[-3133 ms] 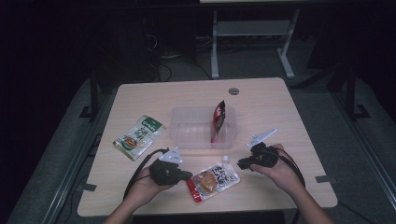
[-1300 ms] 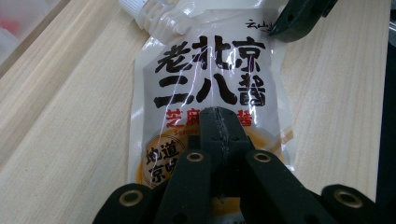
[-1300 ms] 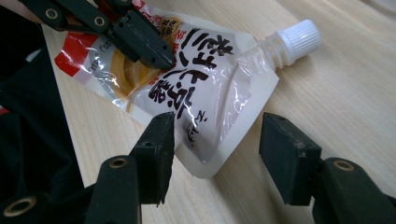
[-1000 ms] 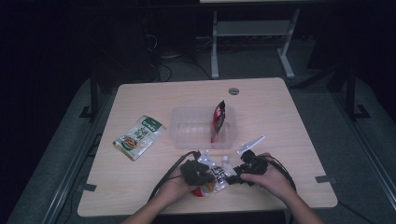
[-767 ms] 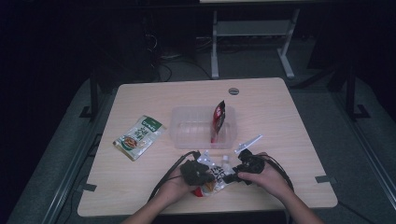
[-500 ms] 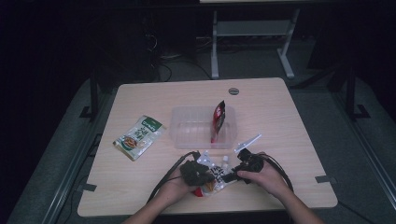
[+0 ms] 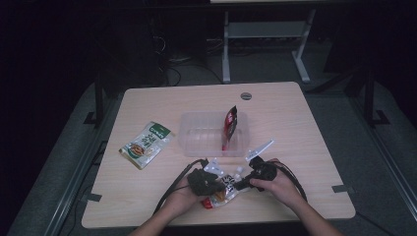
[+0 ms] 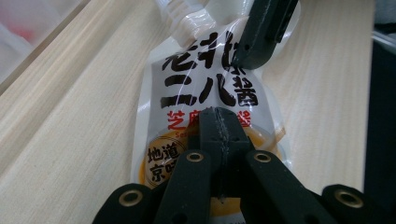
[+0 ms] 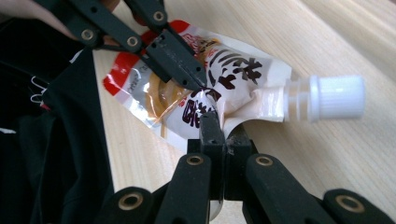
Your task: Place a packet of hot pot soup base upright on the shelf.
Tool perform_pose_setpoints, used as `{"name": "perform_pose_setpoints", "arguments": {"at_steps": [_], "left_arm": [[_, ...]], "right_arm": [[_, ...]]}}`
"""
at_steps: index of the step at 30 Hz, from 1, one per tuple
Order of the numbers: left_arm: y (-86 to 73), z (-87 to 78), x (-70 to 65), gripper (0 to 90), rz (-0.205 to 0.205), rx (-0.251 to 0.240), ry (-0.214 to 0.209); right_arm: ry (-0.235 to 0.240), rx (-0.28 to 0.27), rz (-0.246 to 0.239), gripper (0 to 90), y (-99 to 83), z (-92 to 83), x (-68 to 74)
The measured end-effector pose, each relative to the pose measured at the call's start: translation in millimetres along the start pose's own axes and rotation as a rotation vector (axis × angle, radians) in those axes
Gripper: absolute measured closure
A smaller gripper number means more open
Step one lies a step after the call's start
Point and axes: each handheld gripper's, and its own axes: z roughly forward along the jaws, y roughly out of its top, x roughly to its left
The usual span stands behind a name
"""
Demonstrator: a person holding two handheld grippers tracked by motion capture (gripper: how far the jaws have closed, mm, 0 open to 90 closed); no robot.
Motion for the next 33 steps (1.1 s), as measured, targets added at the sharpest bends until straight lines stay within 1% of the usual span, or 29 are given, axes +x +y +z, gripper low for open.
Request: {"name": "perform_pose_setpoints", "arguments": {"at_steps": [1, 3, 4, 6, 7, 8, 9, 10, 11, 12, 13, 14, 15, 16, 17, 18, 19, 20, 21, 22, 23, 24, 26, 27, 28, 29, 30, 31, 33], "left_arm": [[-0.3, -2.0, 0.1, 89.9, -0.011, -0.009, 0.0], [-1.3, -9.6, 1.7, 89.8, -0.009, -0.013, 0.0], [-2.4, -13.7, 2.1, 89.8, -0.017, -0.023, 0.005], [-5.7, -24.9, 6.2, 89.8, -0.009, -0.023, 0.014], [-5.7, -24.9, 6.2, 89.8, -0.009, -0.023, 0.014], [-9.9, -36.0, 9.5, 89.8, -0.017, -0.04, 0.029], [-9.9, -36.0, 9.5, 89.8, -0.017, -0.04, 0.029], [-12.0, -41.0, 11.1, 89.8, -0.027, -0.055, 0.039], [-13.6, -47.1, 14.2, 89.8, -0.021, -0.051, 0.045], [-16.8, -54.6, 17.8, 89.8, -0.044, -0.075, 0.056], [-16.8, -54.6, 17.8, 89.8, -0.044, -0.075, 0.056], [-18.5, -57.8, 19.8, 89.8, -0.05, -0.074, 0.055], [-20.1, -57.9, 20.3, 89.8, -0.058, -0.076, 0.054], [-22.7, -56.8, 21.8, 89.8, -0.027, -0.036, 0.056], [-24.0, -53.2, 20.6, 89.8, -0.032, -0.041, 0.055], [-25.2, -51.9, 21.1, 89.8, -0.014, -0.023, 0.055], [-26.3, -50.0, 21.2, 89.8, -0.013, -0.027, 0.057], [-27.1, -48.5, 21.2, 89.8, -0.017, -0.033, 0.057], [-26.7, -48.1, 21.3, 89.8, -0.016, -0.037, 0.058], [-25.1, -49.1, 21.3, 89.8, -0.005, -0.039, 0.06], [-23.5, -50.9, 20.9, 89.8, 0.01, -0.035, 0.073], [-22.6, -52.1, 21.5, 89.8, 0.018, -0.037, 0.081], [-21.7, -51.7, 23.1, 89.8, 0.01, -0.052, 0.083], [-21.2, -51.0, 23.8, 89.8, 0.015, -0.053, 0.09], [-20.7, -50.2, 24.5, 89.8, 0.012, -0.057, 0.092], [-20.1, -49.6, 25.8, 89.8, 0.009, -0.056, 0.091], [-19.5, -48.1, 26.2, 89.8, 0.001, -0.066, 0.093], [-18.6, -47.5, 27.3, 89.8, 0.01, -0.058, 0.085], [-16.1, -43.6, 26.4, 89.8, 0.011, -0.072, 0.073]], "right_arm": [[0.001, -0.003, -0.01, 89.7, 1.0, -1.1, 1.3], [-0.001, -0.009, -0.033, 89.8, 3.1, -4.0, 3.7], [-0.004, -0.015, -0.026, 89.8, 4.1, -5.6, 6.1], [0.002, -0.033, -0.039, 89.8, 7.0, -9.3, 7.1], [0.002, -0.036, -0.042, 89.9, 9.0, -11.5, 8.3], [0.002, -0.038, -0.057, 89.9, 10.9, -13.0, 8.5], [0.002, -0.038, -0.057, 89.9, 10.9, -13.0, 8.5], [0.002, -0.036, -0.063, 89.9, 12.8, -14.6, 10.0], [-0.002, -0.039, -0.089, 89.9, 14.6, -15.0, 10.0], [-0.005, -0.027, -0.095, 89.9, 17.9, -17.3, 13.0], [-0.005, -0.027, -0.095, 89.9, 17.9, -17.3, 13.0], [-0.003, -0.027, -0.108, 89.9, 19.3, -17.7, 13.2], [-0.004, -0.018, -0.107, 89.9, 21.0, -18.6, 14.8], [-0.009, -0.014, -0.135, 89.9, 25.2, -19.0, 14.5], [-0.009, -0.011, -0.146, 89.9, 28.6, -20.3, 14.7], [-0.007, -0.012, -0.156, 89.9, 32.0, -21.3, 15.2], [-0.008, -0.009, -0.158, 89.9, 35.3, -23.0, 16.4], [-0.004, -0.017, -0.174, 89.9, 38.1, -24.1, 16.2], [-0.003, -0.024, -0.172, 89.9, 40.0, -25.6, 17.2], [-0.005, -0.027, -0.169, 89.9, 40.9, -27.2, 18.1], [-0.005, -0.039, -0.182, 89.9, 41.3, -28.4, 17.6], [0.004, -0.05, -0.181, 89.9, 41.7, -30.6, 18.2], [0.018, -0.067, -0.178, 89.9, 41.9, -35.8, 19.5], [0.024, -0.077, -0.192, 89.9, 42.4, -38.0, 19.5], [0.03, -0.082, -0.193, 89.9, 42.9, -40.0, 21.0], [0.031, -0.088, -0.201, 89.9, 43.4, -41.7, 21.7], [0.033, -0.092, -0.206, 90.0, 43.8, -43.1, 22.4], [0.042, -0.1, -0.21, 89.9, 44.0, -43.9, 23.5], [0.053, -0.106, -0.221, 89.9, 45.2, -44.4, 26.4]]}}
